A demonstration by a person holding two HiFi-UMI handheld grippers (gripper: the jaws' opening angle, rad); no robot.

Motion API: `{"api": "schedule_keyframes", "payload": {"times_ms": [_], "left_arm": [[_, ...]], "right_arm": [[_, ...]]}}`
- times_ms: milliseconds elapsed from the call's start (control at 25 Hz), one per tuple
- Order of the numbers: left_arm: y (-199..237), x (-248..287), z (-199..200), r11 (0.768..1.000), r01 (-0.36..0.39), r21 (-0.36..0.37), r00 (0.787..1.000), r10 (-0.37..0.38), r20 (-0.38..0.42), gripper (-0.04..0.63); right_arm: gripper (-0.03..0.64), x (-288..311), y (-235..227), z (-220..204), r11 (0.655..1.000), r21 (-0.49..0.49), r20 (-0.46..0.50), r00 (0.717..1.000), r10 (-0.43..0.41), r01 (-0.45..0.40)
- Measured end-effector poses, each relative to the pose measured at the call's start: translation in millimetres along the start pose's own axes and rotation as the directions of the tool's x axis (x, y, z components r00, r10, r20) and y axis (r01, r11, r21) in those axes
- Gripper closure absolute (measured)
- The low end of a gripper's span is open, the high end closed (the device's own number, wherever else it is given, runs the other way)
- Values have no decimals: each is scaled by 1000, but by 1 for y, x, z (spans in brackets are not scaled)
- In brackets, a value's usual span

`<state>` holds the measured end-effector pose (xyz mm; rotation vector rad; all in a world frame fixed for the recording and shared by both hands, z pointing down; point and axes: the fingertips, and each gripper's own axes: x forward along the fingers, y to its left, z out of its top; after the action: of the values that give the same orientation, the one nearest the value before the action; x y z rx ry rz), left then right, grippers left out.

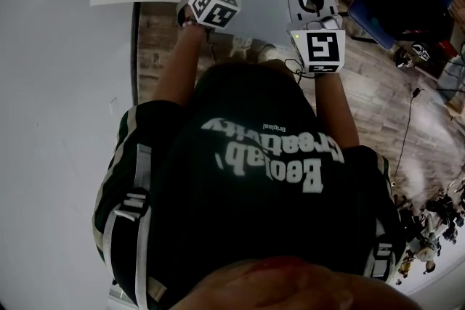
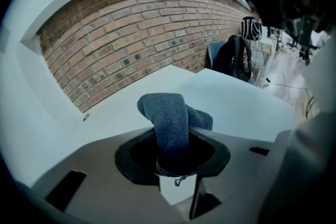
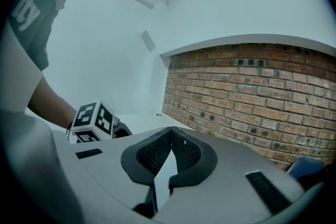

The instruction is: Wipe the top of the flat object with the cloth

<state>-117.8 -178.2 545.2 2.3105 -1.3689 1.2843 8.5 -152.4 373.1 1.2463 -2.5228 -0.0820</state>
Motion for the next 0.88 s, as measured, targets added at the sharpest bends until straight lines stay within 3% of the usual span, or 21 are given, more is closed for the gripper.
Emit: {"api": "schedule_keyframes", "payload": {"times_ms": [480,760,880], "left_arm": [[-36,-55,-58,996,91,13,994,-90,-60,469],[-67,-70,-81,983,183,-4,979,-183,-90,469],[-67,-70,-83,982,187,-14,979,-188,-83,469]], "right_arm": [[621,-2,4,1,1000,0,11,1000,17,-17],[621,-1,7,0,1000,-1,4,1000,17,-17],[621,0,5,-1,1000,-2,0,1000,12,-12]]}}
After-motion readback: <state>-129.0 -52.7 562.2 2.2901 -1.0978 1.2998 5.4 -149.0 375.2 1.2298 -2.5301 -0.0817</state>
